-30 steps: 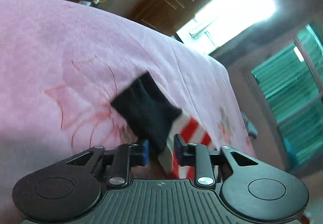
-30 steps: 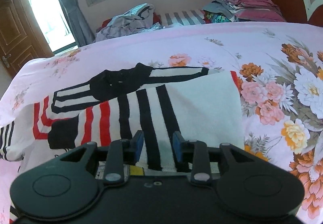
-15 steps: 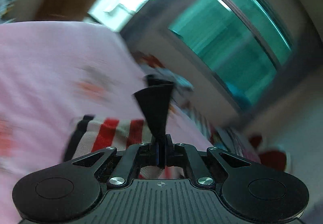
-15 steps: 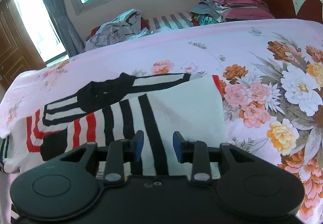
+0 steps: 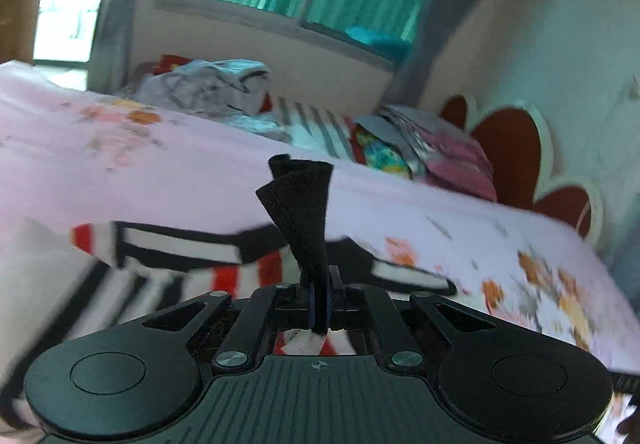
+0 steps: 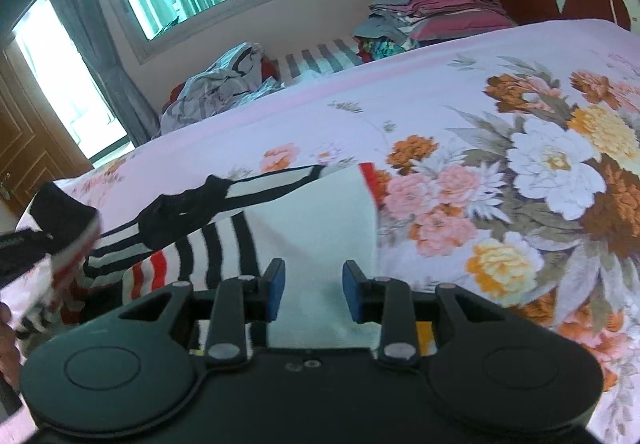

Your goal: Fold small clothes

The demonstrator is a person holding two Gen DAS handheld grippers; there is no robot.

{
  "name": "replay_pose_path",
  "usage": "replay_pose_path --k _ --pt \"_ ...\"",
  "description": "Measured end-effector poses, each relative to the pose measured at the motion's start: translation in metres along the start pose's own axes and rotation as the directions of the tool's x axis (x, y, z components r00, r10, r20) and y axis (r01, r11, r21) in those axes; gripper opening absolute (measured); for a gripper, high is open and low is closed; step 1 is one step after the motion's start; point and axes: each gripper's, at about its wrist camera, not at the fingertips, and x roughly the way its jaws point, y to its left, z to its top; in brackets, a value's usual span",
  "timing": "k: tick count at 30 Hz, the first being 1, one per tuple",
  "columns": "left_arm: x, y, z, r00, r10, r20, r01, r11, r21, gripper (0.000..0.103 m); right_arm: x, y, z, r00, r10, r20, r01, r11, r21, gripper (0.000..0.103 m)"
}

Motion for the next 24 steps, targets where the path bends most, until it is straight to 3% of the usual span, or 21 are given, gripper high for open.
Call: replay_pose_path --k 6,10,11,12,14,19,24 --pt "0.027 -0.045 -0.024 0.994 -0.01 -0.107 0.021 0.995 0.098 0.004 -0.006 -0.023 -0.003 1.0 -0.006 -0.004 0.006 0.999 0.032 0.032" --pt "0.053 -0.057 -0.05 0.974 -0.018 -0.227 0.053 0.988 0.147 0.005 -0.008 -0.031 -0.006 1.0 -0.011 -0.019 0.011 0.999 0.041 0.034" --pt "0.061 -0.055 -0.06 0.966 -0.019 -0.259 0.062 0.985 0.159 0.014 -0.008 -0.031 -0.007 1.0 -0.014 -0.02 0.014 0.999 0.043 0.035" --pt "0.065 -0.058 -0.063 0.963 -0.037 -0.266 0.083 0.983 0.162 0.032 -0.009 -0.032 -0.007 1.0 -0.014 -0.02 0.015 0.999 0.045 0.039" --pt "0.057 -0.063 -0.068 0.965 -0.083 -0.249 0.128 0.977 0.171 0.05 -0.009 -0.031 -0.006 1.0 -0.004 -0.023 0.005 0.999 0.045 0.041" --pt "0.018 -0.06 -0.062 0.985 -0.079 -0.152 0.107 0.977 0.185 0.05 -0.001 -0.02 -0.002 0.999 0.035 -0.031 -0.034 0.999 0.031 0.041" --pt "-0.054 -0.005 -0.049 0.998 0.053 -0.027 -0.048 0.985 0.163 0.05 0.026 0.009 0.002 0.991 0.117 -0.07 -0.117 0.993 0.013 0.041"
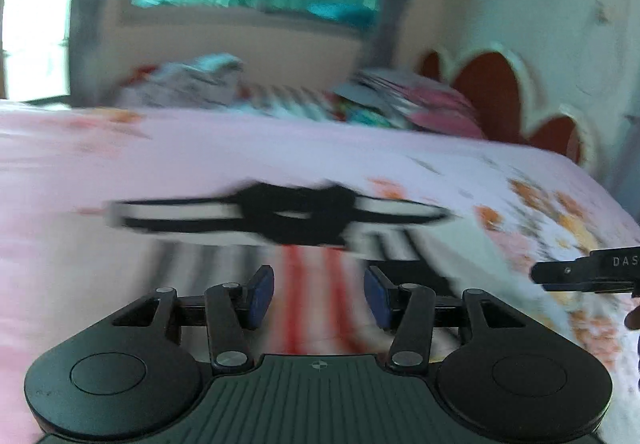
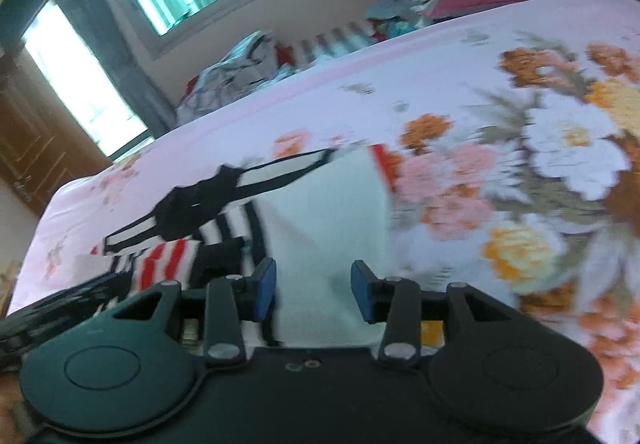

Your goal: Fold small clothes

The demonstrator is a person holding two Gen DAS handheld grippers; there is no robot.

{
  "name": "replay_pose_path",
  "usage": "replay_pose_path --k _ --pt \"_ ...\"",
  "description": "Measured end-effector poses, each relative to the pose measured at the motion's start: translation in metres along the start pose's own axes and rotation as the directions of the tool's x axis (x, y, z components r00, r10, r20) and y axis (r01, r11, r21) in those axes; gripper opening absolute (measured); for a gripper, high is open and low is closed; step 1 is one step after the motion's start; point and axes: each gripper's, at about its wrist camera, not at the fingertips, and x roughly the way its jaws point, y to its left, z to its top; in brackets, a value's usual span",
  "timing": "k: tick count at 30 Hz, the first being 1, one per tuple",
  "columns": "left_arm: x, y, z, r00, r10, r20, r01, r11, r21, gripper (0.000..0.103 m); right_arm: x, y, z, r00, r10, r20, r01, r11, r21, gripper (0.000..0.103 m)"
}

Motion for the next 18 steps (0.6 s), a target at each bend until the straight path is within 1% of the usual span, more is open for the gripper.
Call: replay_pose_path --k 2,4,5,7,9,11,15,16,18 --pt "-0.028 0.035 -0.009 0.997 0.081 0.013 -0.08 0.996 -0.028 0.05 0.017 0.012 0.002 0.999 0.031 -0.022 -0.031 0.999 -0.011 0.041" --pt "-0.05 0.065 -0.023 0.988 0.157 0.0 -0.157 0.986 -0.054 0.05 0.032 0.023 0.002 0.998 0.048 -0.044 -0.049 0.999 -0.013 0.041" --pt "-0.061 0.08 -0.032 0.981 0.195 -0.014 -0.195 0.979 -0.064 0.05 0.04 0.028 0.003 0.996 0.059 -0.062 -0.06 0.998 -0.009 0.041" --pt "-0.076 0.103 -0.05 0.969 0.241 -0.061 -0.246 0.965 -0.087 0.05 0.052 0.037 0.002 0.993 0.08 -0.087 -0.08 0.997 0.006 0.043" --pt "-0.082 0.117 -0.063 0.964 0.25 -0.091 -0.259 0.96 -0.103 0.05 0.06 0.043 0.001 0.99 0.096 -0.101 -0.095 0.995 0.021 0.048" --pt "-0.08 0.12 -0.071 0.966 0.235 -0.107 -0.245 0.965 -0.095 0.05 0.068 0.048 0.001 0.987 0.1 -0.123 -0.096 0.995 0.042 0.048" --pt "-0.058 0.122 -0.075 0.962 0.242 -0.13 -0.25 0.967 -0.052 0.05 0.081 0.051 0.0 0.983 0.086 -0.16 -0.074 0.994 0.08 0.048" --pt "-0.05 0.124 -0.074 0.961 0.241 -0.139 -0.25 0.967 -0.049 0.05 0.084 0.052 0.0 0.983 0.078 -0.169 -0.065 0.995 0.082 0.046" --pt "-0.037 0.126 -0.069 0.958 0.249 -0.144 -0.256 0.966 -0.037 0.049 0.089 0.053 0.0 0.981 0.057 -0.185 -0.043 0.996 0.077 0.034"
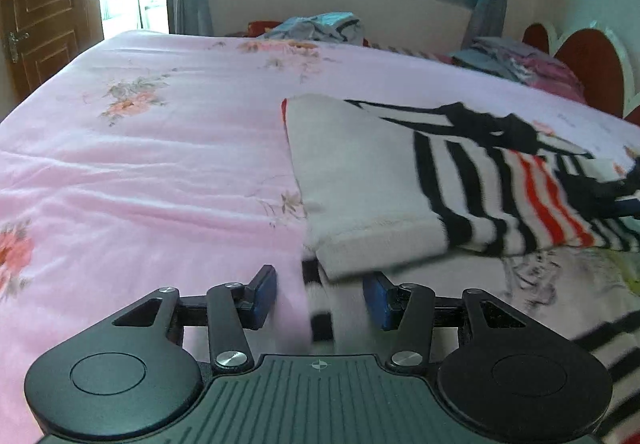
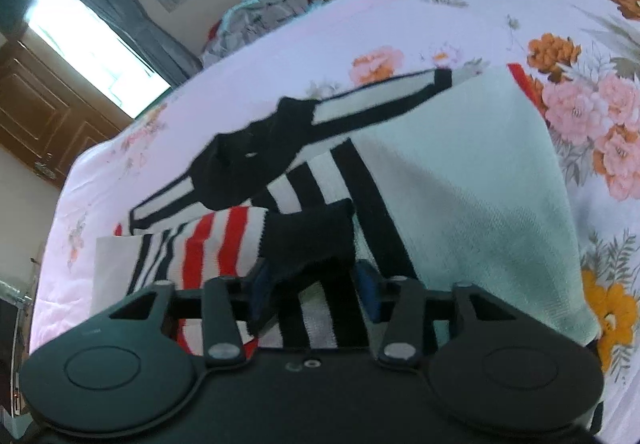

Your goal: Fold small clothes

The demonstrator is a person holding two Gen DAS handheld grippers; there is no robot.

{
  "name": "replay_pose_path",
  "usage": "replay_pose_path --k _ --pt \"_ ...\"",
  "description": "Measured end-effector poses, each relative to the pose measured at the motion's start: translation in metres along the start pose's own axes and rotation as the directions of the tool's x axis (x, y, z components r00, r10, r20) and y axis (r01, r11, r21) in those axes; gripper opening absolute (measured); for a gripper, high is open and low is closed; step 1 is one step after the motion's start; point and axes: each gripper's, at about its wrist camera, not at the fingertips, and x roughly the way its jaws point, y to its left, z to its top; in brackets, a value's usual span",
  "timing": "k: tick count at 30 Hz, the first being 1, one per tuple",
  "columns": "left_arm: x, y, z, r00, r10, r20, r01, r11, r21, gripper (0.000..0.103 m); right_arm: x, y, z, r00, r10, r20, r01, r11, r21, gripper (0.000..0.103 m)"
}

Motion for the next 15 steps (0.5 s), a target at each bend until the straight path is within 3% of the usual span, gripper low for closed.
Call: replay_pose_path --k 1,2,3,6,9,15 --pt "0.002 0.001 0.003 1.0 -0.008 0.004 0.008 1.0 0.003 0.049 0.001 0.001 0.0 1.0 -0.007 -0.002 0.007 1.0 -0.013 0.027" --pt "0.005 0.0 0.006 1.0 -0.023 0.003 0.023 1.0 0.003 0.036 0.002 0.002 0.0 1.0 -0.006 -0.002 0.005 1.0 -0.025 0.006" --pt "0.008 0.002 0.008 0.999 -0.049 -0.008 0.049 0.999 0.002 0.026 -0.001 0.004 -0.001 1.0 -0.005 0.016 0.006 0.999 -0.044 0.006" --pt "0.011 0.001 0.009 0.998 -0.067 -0.022 0.067 0.997 0.026 0.025 -0.028 0.021 -0.004 0.994 0.022 0.106 -0.006 0.988 -0.152 0.006" --pt "0.012 0.002 0.011 0.996 -0.081 -0.033 0.082 0.996 0.031 0.024 -0.053 0.032 -0.014 0.983 0.014 0.182 0.034 0.966 -0.256 0.006" --pt "0.014 0.003 0.015 0.995 -0.089 -0.053 0.092 0.995 0.045 0.024 -0.038 0.007 -0.031 0.992 -0.023 0.12 0.045 0.982 -0.183 0.006"
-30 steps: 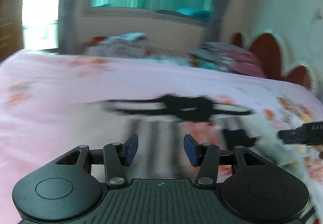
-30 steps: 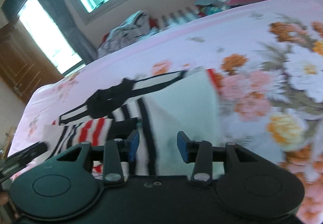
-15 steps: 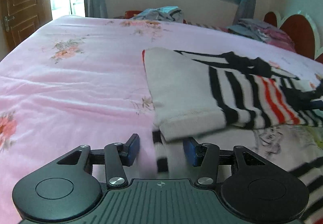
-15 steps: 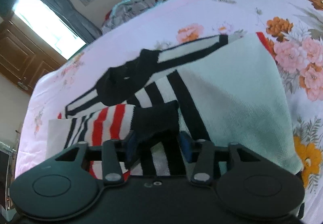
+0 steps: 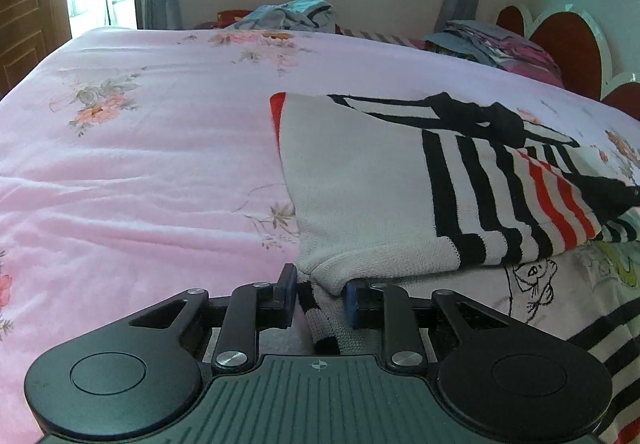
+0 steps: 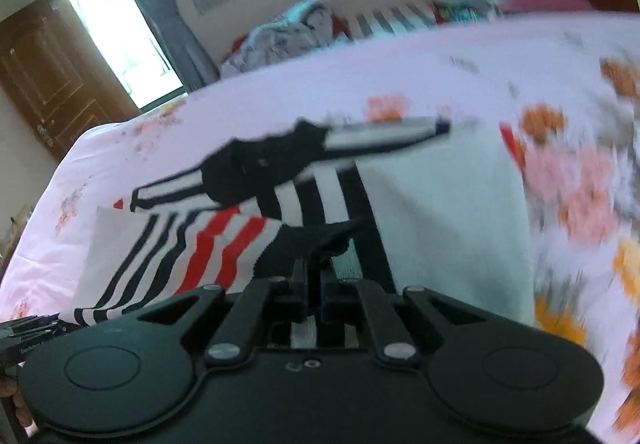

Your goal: Fold small clothes

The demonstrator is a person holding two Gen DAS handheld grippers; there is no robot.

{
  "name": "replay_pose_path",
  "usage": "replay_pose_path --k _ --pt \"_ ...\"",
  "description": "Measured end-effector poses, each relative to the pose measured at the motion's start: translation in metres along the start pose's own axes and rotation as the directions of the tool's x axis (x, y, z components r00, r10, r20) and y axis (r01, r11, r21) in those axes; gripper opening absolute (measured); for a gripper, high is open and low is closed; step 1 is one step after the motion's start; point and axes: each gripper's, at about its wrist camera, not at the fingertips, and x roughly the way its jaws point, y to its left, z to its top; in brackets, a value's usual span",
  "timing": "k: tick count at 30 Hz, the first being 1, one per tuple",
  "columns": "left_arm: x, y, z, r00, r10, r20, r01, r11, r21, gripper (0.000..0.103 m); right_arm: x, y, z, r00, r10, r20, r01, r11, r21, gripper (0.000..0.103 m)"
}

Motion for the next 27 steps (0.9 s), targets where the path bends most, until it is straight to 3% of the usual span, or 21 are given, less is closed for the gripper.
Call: replay_pose_path --k 11,13,15,17,22,27 --pt "0.0 0.002 0.001 1.0 -0.011 -0.014 0.011 1.0 -0.009 0.024 0.012 -0.005 -0.015 0.999 -0.02 -0.041 0.021 1.0 0.016 0.006" --pt "-0.004 0.003 -0.001 1.0 -0.025 -0.015 0.025 1.0 -0.006 0.024 0.008 -0.006 -0.014 0.999 -0.022 -0.044 0.022 1.0 0.012 0.013" --pt "-0.018 0.007 -0.003 0.999 -0.038 0.003 0.038 0.999 0.006 0.024 -0.006 -0.007 -0.01 0.999 -0.034 0.008 0.034 0.999 0.009 0.024" --pt "-0.036 0.015 -0.002 0.996 -0.056 0.065 0.058 0.998 -0.016 0.024 -0.014 -0.012 -0.004 0.999 -0.032 0.04 0.031 0.999 0.021 0.024" --pt "-0.022 0.015 0.037 0.987 -0.083 0.137 0.087 0.996 -0.028 0.024 0.004 -0.021 0.02 0.995 -0.098 0.027 0.098 0.995 -0.008 0.015" --pt "0.03 -0.007 0.092 0.985 -0.123 0.122 0.12 0.992 0.032 0.024 0.034 -0.024 0.041 0.989 -0.145 0.007 0.145 0.989 -0.018 0.015"
